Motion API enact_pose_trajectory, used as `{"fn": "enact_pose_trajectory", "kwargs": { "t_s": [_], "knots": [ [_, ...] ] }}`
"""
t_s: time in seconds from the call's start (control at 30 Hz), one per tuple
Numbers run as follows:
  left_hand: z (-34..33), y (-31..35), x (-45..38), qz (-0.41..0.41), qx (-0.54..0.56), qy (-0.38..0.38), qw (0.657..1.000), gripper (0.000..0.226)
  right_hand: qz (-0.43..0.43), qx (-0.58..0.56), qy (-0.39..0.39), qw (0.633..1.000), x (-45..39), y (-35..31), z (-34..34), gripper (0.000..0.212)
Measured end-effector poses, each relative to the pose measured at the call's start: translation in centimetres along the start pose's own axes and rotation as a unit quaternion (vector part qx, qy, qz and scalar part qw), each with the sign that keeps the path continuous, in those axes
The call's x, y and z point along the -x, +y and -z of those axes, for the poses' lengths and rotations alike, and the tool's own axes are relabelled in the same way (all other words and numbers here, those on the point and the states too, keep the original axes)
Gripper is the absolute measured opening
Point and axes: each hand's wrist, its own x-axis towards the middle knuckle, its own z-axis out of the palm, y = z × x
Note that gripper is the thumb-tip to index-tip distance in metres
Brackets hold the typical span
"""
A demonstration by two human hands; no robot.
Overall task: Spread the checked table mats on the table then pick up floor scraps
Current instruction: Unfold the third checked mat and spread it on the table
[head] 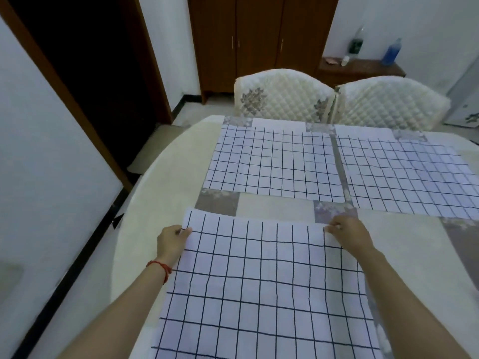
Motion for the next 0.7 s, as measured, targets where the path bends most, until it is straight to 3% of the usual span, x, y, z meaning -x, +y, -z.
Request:
{"fn": "enact_pose_trajectory", "kwargs": {
  "t_s": [0.07, 0.23, 0.7],
  "knots": [
    [-0.4, 0.0, -0.3, -0.014, -0.009, -0.003, 1.0, 0.05, 0.004, 0.01, 0.009, 1.0, -0.6, 0.2, -0.4, 0.017],
    [-1.2, -0.2, -1.3, -0.047, -0.016, 0.008, 0.999, 0.05, 0.029, 0.038, 0.042, 0.998, -2.1, 1.0, -1.8, 0.021],
    [-4.3, -0.2, -3.3, -0.043, -0.081, 0.085, 0.992, 0.044, 0.077, 0.108, 0.123, 0.984, -5.7, 3.3, -4.5, 0.017]
  ]
}}
